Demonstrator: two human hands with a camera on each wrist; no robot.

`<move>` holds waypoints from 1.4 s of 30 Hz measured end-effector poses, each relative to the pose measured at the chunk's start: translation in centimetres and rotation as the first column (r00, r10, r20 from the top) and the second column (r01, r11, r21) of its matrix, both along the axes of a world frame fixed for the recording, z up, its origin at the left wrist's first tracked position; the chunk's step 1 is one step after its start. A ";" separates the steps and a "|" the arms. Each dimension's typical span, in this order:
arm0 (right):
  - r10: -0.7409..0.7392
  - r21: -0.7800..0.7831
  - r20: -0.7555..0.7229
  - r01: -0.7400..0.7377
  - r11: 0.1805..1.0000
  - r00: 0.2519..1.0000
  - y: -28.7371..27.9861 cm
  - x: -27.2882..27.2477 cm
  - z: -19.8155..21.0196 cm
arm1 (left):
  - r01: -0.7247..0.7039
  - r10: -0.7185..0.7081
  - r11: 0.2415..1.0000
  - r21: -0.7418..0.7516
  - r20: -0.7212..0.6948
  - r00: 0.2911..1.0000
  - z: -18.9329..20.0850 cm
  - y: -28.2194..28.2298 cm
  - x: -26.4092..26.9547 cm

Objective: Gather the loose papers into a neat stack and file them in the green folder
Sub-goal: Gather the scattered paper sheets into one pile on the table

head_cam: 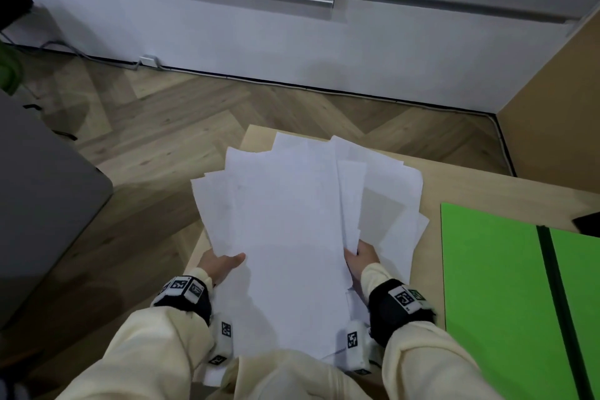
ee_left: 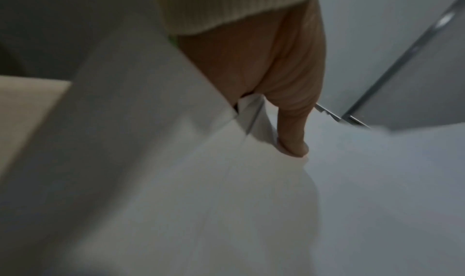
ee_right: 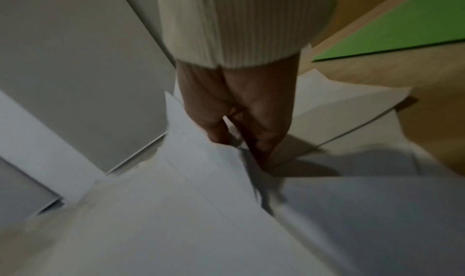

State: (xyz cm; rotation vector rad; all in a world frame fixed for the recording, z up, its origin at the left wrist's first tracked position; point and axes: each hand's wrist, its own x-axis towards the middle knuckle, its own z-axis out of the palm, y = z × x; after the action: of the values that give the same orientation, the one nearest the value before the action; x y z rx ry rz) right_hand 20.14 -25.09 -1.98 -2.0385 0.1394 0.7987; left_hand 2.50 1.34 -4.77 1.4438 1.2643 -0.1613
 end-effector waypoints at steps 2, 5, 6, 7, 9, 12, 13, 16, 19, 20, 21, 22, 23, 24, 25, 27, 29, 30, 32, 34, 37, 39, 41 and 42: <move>-0.074 -0.110 0.114 0.087 0.990 0.991 -0.4 0.7 0.2 | 0.005 -0.005 1.000 0.008 -0.020 1.000 0.3 -0.3 0.1; -0.319 -0.390 0.263 0.403 0.828 0.911 -3.0 2.0 0.9 | -0.008 0.010 0.999 0.049 -0.049 0.999 1.3 -0.9 0.2; -0.367 -0.418 0.272 0.453 0.787 0.890 -3.7 2.1 0.9 | -0.013 0.018 0.998 0.060 -0.072 0.997 1.2 -1.1 0.2; -0.399 -0.415 0.269 0.480 0.773 0.876 -4.2 2.1 1.0 | -0.018 0.022 0.998 0.064 -0.074 0.997 1.2 -1.4 0.2; -0.441 -0.372 0.241 0.502 0.781 0.865 -4.5 2.1 0.9 | -0.026 0.031 0.997 0.069 -0.065 0.997 1.5 -1.7 0.4; -0.497 -0.303 0.144 0.516 0.801 0.856 -4.3 2.3 1.2 | -0.029 0.032 0.998 0.049 -0.043 0.999 1.4 -1.4 0.2; -0.491 -0.279 0.115 0.503 0.818 0.863 -4.2 2.4 1.3 | -0.028 0.030 0.998 0.056 -0.034 0.999 1.1 -1.3 0.2; -0.395 -0.229 -0.010 0.383 0.895 0.919 -3.9 2.5 1.5 | -0.010 0.013 0.998 0.062 -0.052 0.999 1.5 -1.6 0.2; -0.299 -0.209 -0.056 0.282 0.936 0.953 -4.0 2.3 1.4 | -0.022 0.024 0.998 0.059 -0.048 0.999 2.1 -1.9 0.5; -0.296 -0.223 -0.040 0.280 0.934 0.954 -4.2 2.3 1.6 | -0.034 0.037 0.997 0.062 -0.049 0.998 2.2 -1.9 0.6; -0.306 -0.232 -0.022 0.293 0.928 0.952 -4.6 2.4 1.7 | -0.056 0.060 0.997 0.062 -0.052 0.997 2.0 -1.7 0.6; -0.314 -0.238 0.005 0.306 0.922 0.949 -5.2 2.3 1.8 | -0.083 0.086 0.995 0.060 -0.055 0.995 1.7 -1.4 0.5; -0.320 -0.240 0.037 0.320 0.917 0.947 -5.9 2.3 1.7 | -0.103 0.106 0.993 0.055 -0.059 0.993 1.7 -1.2 0.4; -0.335 -0.231 0.043 0.336 0.913 0.941 -6.6 2.5 1.4 | -0.115 0.118 0.992 0.051 -0.068 0.991 1.6 -1.0 0.3; -0.340 -0.214 0.049 0.343 0.915 0.939 -7.2 2.4 1.5 | -0.124 0.127 0.991 0.045 -0.072 0.989 1.3 -0.6 0.1; -0.308 -0.235 0.032 0.307 0.922 0.951 -8.1 2.3 1.6 | -0.149 0.150 0.989 0.014 -0.053 0.987 0.2 0.1 -0.1; -0.222 -0.244 -0.026 0.209 0.947 0.975 -8.5 1.6 2.2 | -0.132 0.131 0.991 -0.025 -0.047 0.990 -0.5 0.3 -0.1; -0.176 -0.234 -0.072 0.155 0.960 0.982 -8.3 1.2 2.1 | -0.106 0.104 0.993 -0.048 -0.044 0.994 -0.3 0.0 0.1; -0.114 -0.215 -0.139 0.082 0.973 0.984 -7.4 0.4 2.6 | -0.058 0.057 0.996 -0.062 -0.031 0.998 0.7 -1.1 1.0; -0.115 -0.149 -0.192 0.087 0.985 0.975 -6.4 -0.1 3.2 | 0.007 -0.008 0.999 -0.046 -0.020 1.000 1.0 -2.2 2.3; -0.223 -0.084 -0.185 0.211 0.974 0.957 -4.9 -0.3 3.4 | -0.004 0.004 1.000 -0.009 0.036 0.999 0.8 -3.5 3.9; -0.232 -0.038 -0.207 0.230 0.973 0.950 -4.5 -0.2 2.9 | 0.034 -0.035 0.999 0.007 0.066 0.997 2.4 -5.2 5.0; -0.189 -0.080 -0.191 0.177 0.981 0.963 -4.3 -0.7 3.0 | 0.078 -0.080 0.997 0.030 0.082 0.993 3.2 -6.7 6.1; -0.174 -0.112 -0.171 0.156 0.981 0.970 -4.4 -0.8 3.1 | 0.085 -0.089 0.996 0.041 0.100 0.991 3.3 -7.3 6.5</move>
State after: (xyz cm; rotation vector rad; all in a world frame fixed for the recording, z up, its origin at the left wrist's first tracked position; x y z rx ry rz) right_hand 19.34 -29.44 1.10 -2.0124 0.4532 0.8843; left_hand 9.03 -5.95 -1.49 1.5208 1.1277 -0.1226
